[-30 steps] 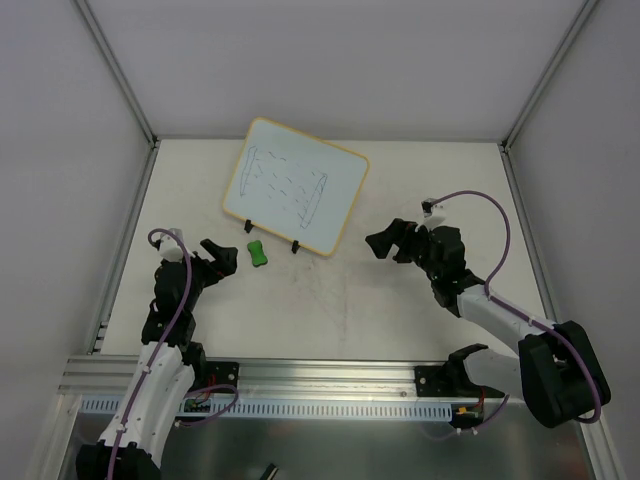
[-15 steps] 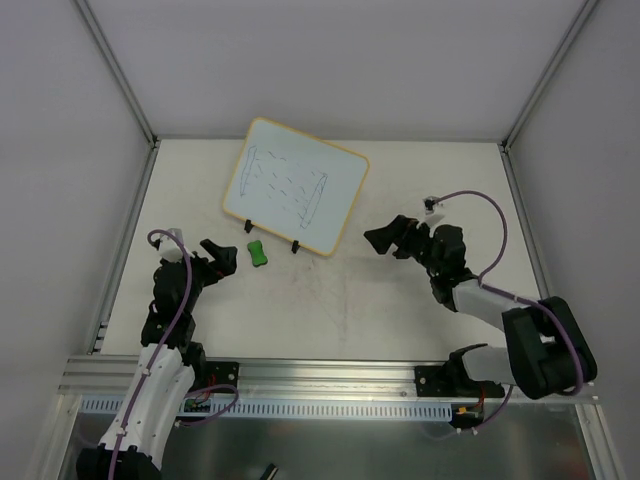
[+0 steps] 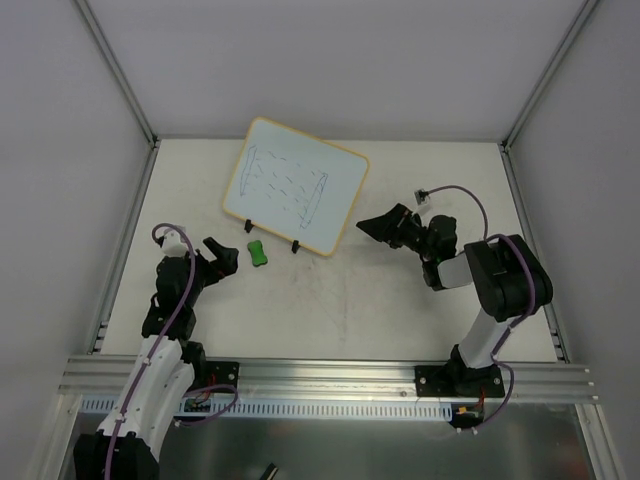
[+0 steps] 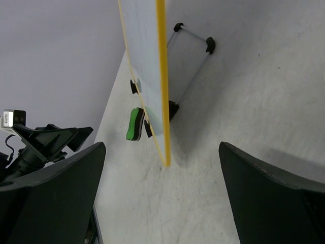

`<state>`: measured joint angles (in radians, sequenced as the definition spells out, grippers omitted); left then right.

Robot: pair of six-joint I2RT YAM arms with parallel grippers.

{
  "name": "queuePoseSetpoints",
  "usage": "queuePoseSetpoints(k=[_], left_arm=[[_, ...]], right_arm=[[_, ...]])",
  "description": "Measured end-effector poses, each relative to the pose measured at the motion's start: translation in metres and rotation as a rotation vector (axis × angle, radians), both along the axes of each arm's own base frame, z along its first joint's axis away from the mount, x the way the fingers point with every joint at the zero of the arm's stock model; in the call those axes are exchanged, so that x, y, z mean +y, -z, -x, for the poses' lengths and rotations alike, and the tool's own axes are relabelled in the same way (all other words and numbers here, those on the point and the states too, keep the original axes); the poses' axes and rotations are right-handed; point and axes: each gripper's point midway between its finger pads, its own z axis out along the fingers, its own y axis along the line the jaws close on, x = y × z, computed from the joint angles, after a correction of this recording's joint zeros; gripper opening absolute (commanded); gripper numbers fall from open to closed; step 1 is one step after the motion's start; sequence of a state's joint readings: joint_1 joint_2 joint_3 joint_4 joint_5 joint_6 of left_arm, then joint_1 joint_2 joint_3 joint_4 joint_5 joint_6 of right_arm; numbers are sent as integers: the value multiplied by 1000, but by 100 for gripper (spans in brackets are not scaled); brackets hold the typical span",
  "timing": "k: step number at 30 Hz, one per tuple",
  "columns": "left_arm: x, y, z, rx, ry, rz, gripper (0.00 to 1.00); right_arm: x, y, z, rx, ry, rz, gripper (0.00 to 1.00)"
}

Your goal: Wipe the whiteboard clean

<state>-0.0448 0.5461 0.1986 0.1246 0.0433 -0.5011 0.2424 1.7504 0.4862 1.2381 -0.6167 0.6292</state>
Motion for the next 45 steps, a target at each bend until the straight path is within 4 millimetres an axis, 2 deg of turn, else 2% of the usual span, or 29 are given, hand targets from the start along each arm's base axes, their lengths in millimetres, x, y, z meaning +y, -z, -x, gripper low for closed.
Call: queuePoseSetpoints(k=[12,16,22,27,32,37,43,45], left_arm=[[0,13,-6,100,7,-17,99],[-9,17,-12,173,24,-33,99],[-39,2,-19,229,91,-95,99],[-43,-10,-35,297,77,-121,98],[-44,4,-47,426,70,-159,95],[-51,30,-40,538,97,-192,95],[-64,30,-37,552,136,-208,95],[-65,31,-38,558,139,-209,95]], right_arm=[[32,-20,-53,-103,-77,-39,93],[38,-26,-71,-138,-86,-49,92],[40,-22,-91,-143,-78,-58,84],[41,-20,-104,-149,-74,-61,78],[42,-28,-113,-178,-71,-68,75],[42,-33,-122,-193,-67,-76,75],[35,-30,-135,-192,-49,-81,69],[34,-31,-139,-196,-45,-84,64]])
